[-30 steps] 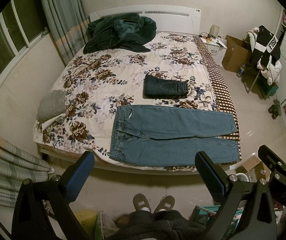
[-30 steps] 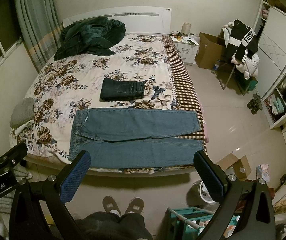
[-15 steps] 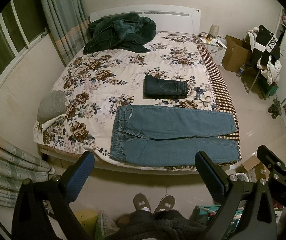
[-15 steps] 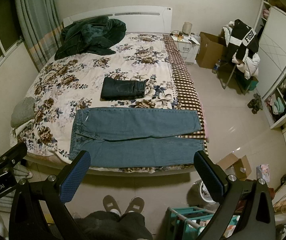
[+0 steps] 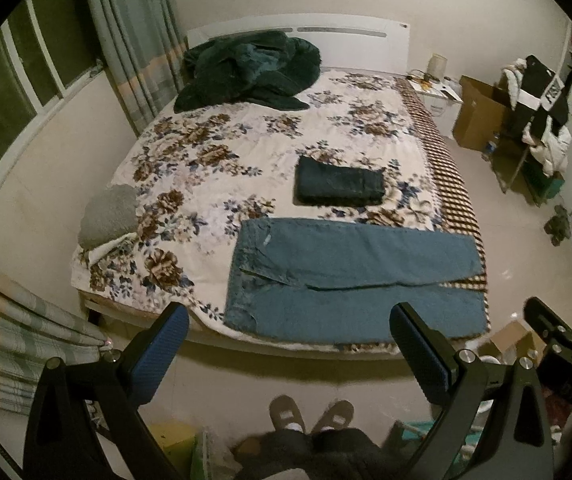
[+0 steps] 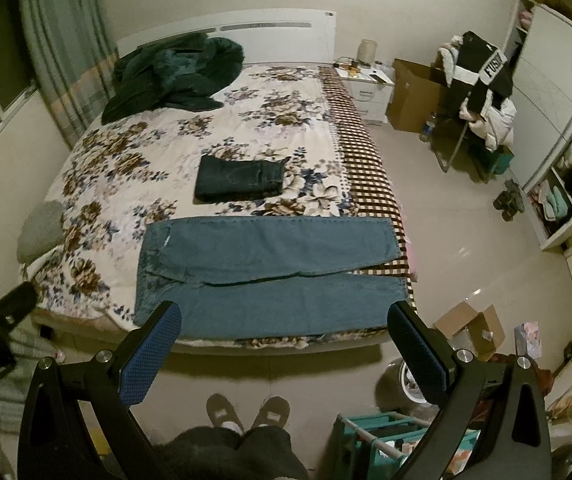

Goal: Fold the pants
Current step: 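Reach both grippers down to the jeans, left at waistband, right at hems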

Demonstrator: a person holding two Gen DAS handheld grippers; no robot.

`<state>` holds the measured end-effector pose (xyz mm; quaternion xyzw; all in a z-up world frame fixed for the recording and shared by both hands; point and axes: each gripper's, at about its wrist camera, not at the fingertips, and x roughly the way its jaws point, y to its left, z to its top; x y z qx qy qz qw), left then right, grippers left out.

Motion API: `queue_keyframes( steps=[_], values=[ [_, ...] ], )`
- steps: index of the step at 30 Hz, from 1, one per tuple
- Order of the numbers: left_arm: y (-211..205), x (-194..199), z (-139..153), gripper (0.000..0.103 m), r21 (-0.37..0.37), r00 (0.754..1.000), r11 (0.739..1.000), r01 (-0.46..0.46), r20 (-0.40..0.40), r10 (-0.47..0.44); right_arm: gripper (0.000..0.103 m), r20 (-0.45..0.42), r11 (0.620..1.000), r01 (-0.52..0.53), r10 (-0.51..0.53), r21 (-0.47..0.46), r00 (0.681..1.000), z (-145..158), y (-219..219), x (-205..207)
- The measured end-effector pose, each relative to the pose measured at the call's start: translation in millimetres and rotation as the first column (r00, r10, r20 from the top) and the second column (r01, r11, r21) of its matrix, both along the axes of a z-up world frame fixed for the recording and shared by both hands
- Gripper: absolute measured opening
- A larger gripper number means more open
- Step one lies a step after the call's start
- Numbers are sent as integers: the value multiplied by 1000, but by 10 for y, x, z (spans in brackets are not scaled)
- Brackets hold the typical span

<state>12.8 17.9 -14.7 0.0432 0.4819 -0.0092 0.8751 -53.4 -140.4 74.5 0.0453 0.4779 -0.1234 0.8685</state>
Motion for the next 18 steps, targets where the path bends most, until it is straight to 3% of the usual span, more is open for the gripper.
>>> queue_keyframes(
  steps=[5, 11, 15, 18],
  values=[
    [-43, 320, -209, 103, 56, 998, 997, -49, 40, 47, 103, -22, 999, 37, -37, 20, 999, -374, -374, 364],
    [-189, 737, -567, 103, 106, 996, 990, -93, 13, 92, 103, -85, 997, 36, -30, 64, 996, -918, -669, 891],
    [-172, 1201, -917, 103, 114, 989, 986, -119, -76, 128, 103, -135, 994, 65, -53, 89, 989, -1281, -835, 1380],
    [-86, 1588, -1217, 103, 86, 970, 982, -167, -164, 179, 103, -183, 988, 101, -78, 120, 980, -1630, -979, 1863]
  ],
)
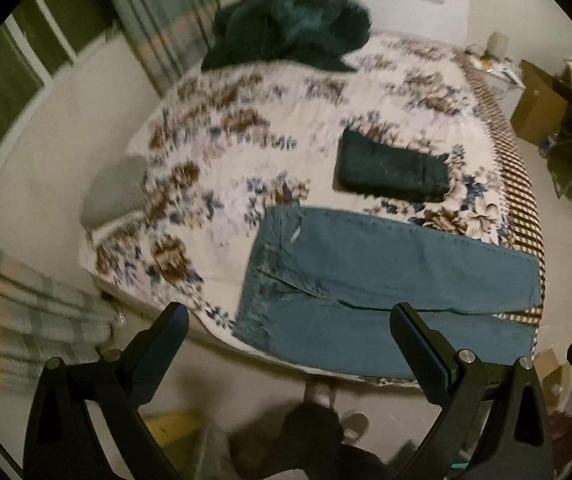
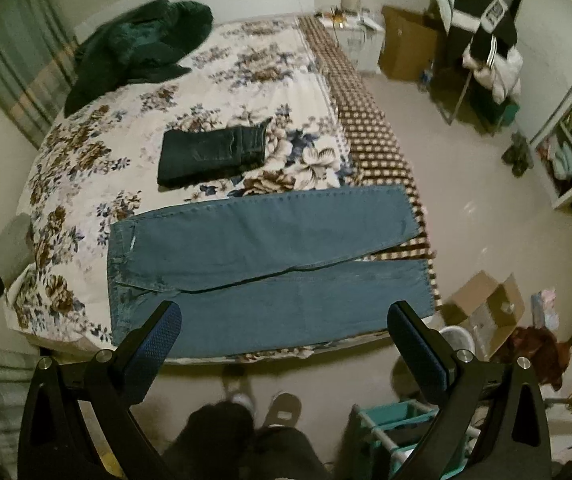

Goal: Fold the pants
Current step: 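Reach both grippers down to the jeans, left at waistband, right at hems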

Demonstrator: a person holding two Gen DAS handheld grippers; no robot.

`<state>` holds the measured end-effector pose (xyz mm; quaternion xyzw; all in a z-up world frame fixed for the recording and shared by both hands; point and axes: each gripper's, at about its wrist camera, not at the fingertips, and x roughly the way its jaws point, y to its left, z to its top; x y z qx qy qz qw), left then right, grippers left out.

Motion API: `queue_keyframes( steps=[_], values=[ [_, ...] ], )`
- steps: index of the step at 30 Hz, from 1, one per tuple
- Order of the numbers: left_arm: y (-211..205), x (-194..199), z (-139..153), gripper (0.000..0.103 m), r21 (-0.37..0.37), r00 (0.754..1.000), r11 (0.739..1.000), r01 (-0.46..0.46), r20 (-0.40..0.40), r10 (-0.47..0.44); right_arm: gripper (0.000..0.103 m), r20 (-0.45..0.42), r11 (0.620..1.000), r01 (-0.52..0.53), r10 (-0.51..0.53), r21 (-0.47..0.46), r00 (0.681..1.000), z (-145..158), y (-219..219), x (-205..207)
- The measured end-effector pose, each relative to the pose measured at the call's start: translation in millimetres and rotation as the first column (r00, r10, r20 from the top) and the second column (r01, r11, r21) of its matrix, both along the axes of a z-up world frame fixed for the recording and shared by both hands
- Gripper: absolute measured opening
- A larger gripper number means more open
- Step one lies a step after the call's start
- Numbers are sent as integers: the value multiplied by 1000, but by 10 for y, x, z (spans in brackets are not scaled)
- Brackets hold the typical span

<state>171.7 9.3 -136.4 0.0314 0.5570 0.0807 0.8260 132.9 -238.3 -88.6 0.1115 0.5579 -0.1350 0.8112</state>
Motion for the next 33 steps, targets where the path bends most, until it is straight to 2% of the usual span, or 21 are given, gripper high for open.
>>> queue_keyframes(
  steps=[2, 6, 9, 12, 14, 17, 18, 20, 25, 28, 30, 31, 32, 33],
  values=[
    [67, 262, -203, 103, -24, 998, 999, -42, -50, 41, 103, -38, 999, 40, -39, 21, 998, -284, -140, 321],
    [205, 956, -780, 103, -77, 976, 987, -140, -180, 124, 103, -130, 982, 167, -156, 84, 979, -922, -521, 1011],
    [359, 1464, -1261, 103, -109, 944, 967, -230, -268, 195, 103, -212, 947, 294, -263, 132, 941, -1514, -880, 1509],
    [559, 1970, -1871, 103, -125, 885, 926, -356, -364, 291, 103, -295, 902, 409, -357, 138, 886, -2184, -1242, 1971],
    [729, 2257, -2292, 103, -120, 832, 890, -440, -427, 354, 103, -333, 876, 465, -404, 125, 852, -2568, -1421, 2182],
    [921, 2637, -2862, 103, -101, 758, 835, -541, -487, 433, 103, -384, 836, 538, -463, 111, 799, -3206, -1717, 2524],
    [971, 2754, -3041, 103, -95, 737, 818, -568, -501, 454, 103, -392, 827, 553, -477, 103, 787, -3318, -1762, 2540],
    [1035, 2965, -3368, 103, -94, 705, 785, -613, -514, 489, 103, -410, 800, 593, -512, 94, 755, -3665, -1926, 2697],
    [1038, 3333, -3992, 103, -73, 662, 753, -654, -536, 523, 103, -436, 716, 690, -592, 101, 678, -4334, -2269, 2968],
    [1004, 3403, -4248, 103, -50, 640, 751, -658, -563, 523, 103, -445, 654, 749, -643, 105, 623, -4667, -2454, 3101],
    [973, 3411, -4336, 101, -34, 641, 760, -649, -562, 522, 103, -449, 630, 770, -663, 97, 599, -4811, -2526, 3161],
    [964, 3406, -4328, 98, -35, 652, 764, -644, -547, 525, 103, -451, 621, 778, -671, 91, 588, -4888, -2556, 3191],
    [962, 3399, -4295, 89, -36, 663, 767, -641, -531, 529, 99, -452, 619, 780, -673, 88, 585, -4928, -2566, 3208],
    [960, 3392, -4248, 70, -41, 674, 769, -638, -513, 532, 95, -453, 619, 780, -672, 90, 586, -4968, -2573, 3228]
  ],
)
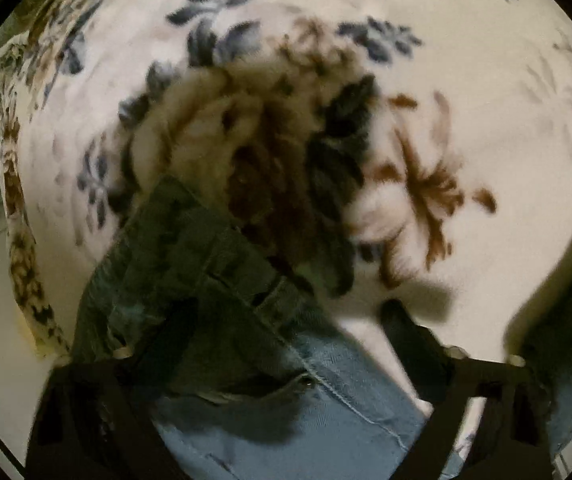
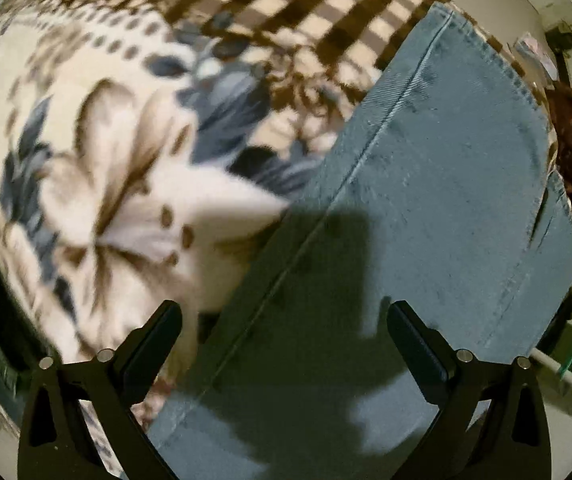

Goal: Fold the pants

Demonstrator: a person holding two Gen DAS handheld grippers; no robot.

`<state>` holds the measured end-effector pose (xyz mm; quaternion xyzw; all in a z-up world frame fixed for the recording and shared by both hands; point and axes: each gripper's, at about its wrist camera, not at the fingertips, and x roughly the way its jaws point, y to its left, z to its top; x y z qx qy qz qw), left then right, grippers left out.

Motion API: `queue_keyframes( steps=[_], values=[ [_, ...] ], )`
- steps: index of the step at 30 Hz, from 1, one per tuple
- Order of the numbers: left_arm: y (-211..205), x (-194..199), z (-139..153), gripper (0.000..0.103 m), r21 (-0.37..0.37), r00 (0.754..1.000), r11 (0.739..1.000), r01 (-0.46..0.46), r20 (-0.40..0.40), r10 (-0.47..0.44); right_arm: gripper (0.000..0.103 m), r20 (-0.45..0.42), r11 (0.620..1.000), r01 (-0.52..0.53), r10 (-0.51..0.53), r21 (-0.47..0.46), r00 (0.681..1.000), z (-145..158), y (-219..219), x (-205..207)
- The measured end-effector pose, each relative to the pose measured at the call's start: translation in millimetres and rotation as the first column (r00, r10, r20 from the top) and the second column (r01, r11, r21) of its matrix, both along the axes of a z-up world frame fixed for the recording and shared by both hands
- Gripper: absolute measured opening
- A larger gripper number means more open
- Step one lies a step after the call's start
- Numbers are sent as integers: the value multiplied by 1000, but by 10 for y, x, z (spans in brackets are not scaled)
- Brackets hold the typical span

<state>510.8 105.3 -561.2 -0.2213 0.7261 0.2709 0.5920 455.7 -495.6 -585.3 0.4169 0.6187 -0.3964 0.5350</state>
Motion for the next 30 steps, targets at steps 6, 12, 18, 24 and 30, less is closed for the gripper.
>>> queue_keyframes(
  steps=[6, 12, 18, 24, 30],
  values=[
    [61, -159, 377, 19, 16, 989, 998, 54, 134, -56, 37, 26, 997, -71, 72, -35, 997, -4, 29, 53],
    [108, -565, 999, 16, -2, 949, 994, 109, 297, -104, 11, 117, 988, -145, 150, -50, 982, 355, 147, 17],
    [275, -1566, 1529, 15, -38, 912, 993, 113, 400, -89, 8, 180, 972, -226, 234, -65, 955, 791, 287, -486],
    [429, -2816, 1235, 14, -53, 938, 995, 88, 341, -64, 7, 163, 968, -250, 253, -34, 954, 835, 262, -1747],
    [610, -3625, 349, 14, -64, 979, 998, 8, 203, 5, 7, 87, 961, -272, 267, 48, 960, 282, 319, -2660]
  ],
)
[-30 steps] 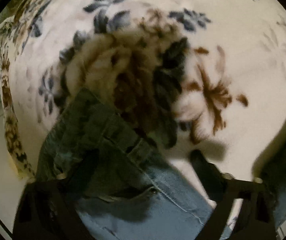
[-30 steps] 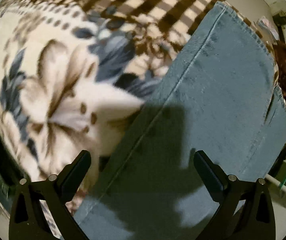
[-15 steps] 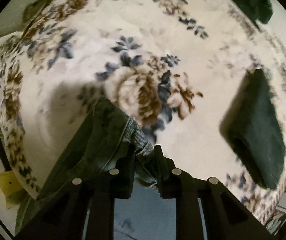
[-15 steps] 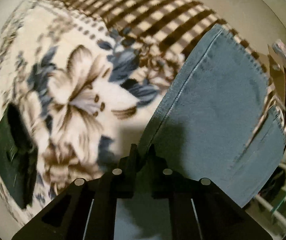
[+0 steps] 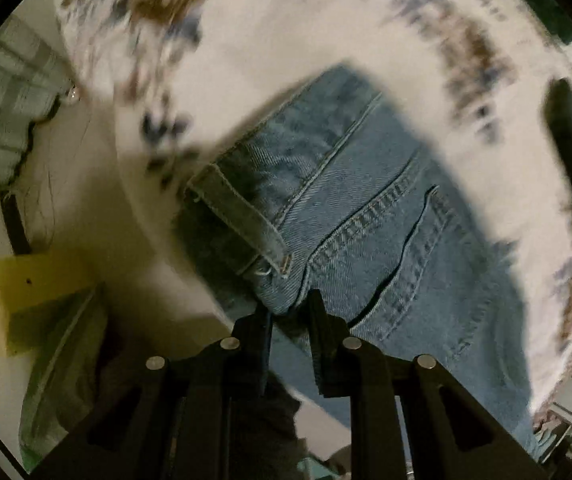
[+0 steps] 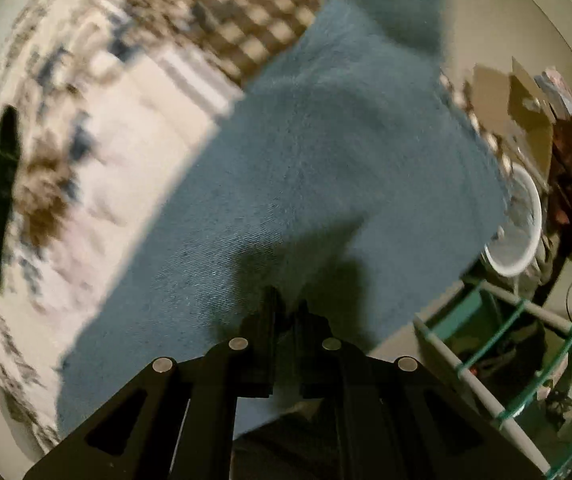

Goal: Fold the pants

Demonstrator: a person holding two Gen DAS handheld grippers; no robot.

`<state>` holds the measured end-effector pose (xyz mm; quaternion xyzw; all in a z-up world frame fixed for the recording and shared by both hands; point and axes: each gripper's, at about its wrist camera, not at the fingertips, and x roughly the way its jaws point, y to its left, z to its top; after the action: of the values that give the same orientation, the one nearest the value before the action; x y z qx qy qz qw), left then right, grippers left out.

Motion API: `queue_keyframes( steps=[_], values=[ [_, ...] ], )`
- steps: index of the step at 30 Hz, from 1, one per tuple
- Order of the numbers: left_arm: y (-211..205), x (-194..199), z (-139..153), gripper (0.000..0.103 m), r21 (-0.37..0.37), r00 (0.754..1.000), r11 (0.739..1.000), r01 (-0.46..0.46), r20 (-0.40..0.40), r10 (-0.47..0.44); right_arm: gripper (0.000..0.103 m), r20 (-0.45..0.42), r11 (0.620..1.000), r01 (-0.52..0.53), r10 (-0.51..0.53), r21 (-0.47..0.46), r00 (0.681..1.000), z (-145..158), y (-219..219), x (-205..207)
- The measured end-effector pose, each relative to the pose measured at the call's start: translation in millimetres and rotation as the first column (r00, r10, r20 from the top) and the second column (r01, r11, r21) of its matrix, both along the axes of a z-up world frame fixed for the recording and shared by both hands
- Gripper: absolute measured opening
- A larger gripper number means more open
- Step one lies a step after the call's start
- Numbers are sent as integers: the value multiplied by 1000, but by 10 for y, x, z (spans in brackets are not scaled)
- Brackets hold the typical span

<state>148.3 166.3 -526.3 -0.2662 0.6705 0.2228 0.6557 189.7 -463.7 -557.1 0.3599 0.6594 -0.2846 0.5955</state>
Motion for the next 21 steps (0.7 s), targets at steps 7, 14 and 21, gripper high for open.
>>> queue_keyframes(
  steps=[7, 14, 21],
  values=[
    [39, -148, 57, 18, -45, 993, 997, -65, 98, 69, 25, 26, 991, 55, -58, 120, 998, -271, -61, -366],
    [75, -113, -38, 25, -105, 985, 988, -111, 120, 124, 52, 92, 971, 170, -187, 166, 978, -389, -281, -667],
    [15, 80, -167, 1, 33, 986, 995, -90, 145, 84, 12, 152, 951, 260, -286, 168, 946, -573, -362, -747]
  ],
)
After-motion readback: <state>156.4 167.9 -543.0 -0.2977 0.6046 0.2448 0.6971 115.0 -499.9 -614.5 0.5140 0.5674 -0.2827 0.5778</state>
